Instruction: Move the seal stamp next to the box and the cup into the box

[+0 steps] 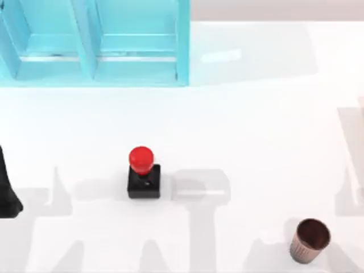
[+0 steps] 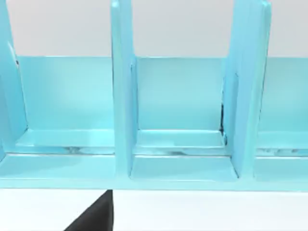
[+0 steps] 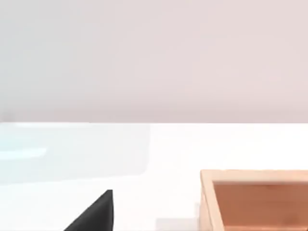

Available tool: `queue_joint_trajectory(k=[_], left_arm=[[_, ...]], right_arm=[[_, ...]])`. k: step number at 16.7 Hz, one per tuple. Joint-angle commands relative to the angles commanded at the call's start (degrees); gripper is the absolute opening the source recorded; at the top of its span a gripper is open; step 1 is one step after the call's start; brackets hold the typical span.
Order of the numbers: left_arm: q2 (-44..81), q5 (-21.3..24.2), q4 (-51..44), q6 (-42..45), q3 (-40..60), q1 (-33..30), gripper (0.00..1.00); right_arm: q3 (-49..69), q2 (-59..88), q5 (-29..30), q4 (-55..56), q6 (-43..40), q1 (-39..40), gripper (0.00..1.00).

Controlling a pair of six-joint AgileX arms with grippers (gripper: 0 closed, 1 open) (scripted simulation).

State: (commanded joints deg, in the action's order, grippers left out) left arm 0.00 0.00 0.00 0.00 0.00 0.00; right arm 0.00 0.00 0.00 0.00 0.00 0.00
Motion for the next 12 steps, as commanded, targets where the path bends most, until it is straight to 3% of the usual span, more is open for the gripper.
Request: queue_joint_trajectory(k=[6,12], left_arm=[[0.00,0.00,0.00,0.00,0.00,0.00,1.00],[0.00,0.00,0.00,0.00,0.00,0.00,1.00]], right_arm=[[5.61,4.70,-0.76,-2.61,2.74,3.92,1.00],[30.25,26.28,-2.01,-15.99,13.11,16.00,1.00]])
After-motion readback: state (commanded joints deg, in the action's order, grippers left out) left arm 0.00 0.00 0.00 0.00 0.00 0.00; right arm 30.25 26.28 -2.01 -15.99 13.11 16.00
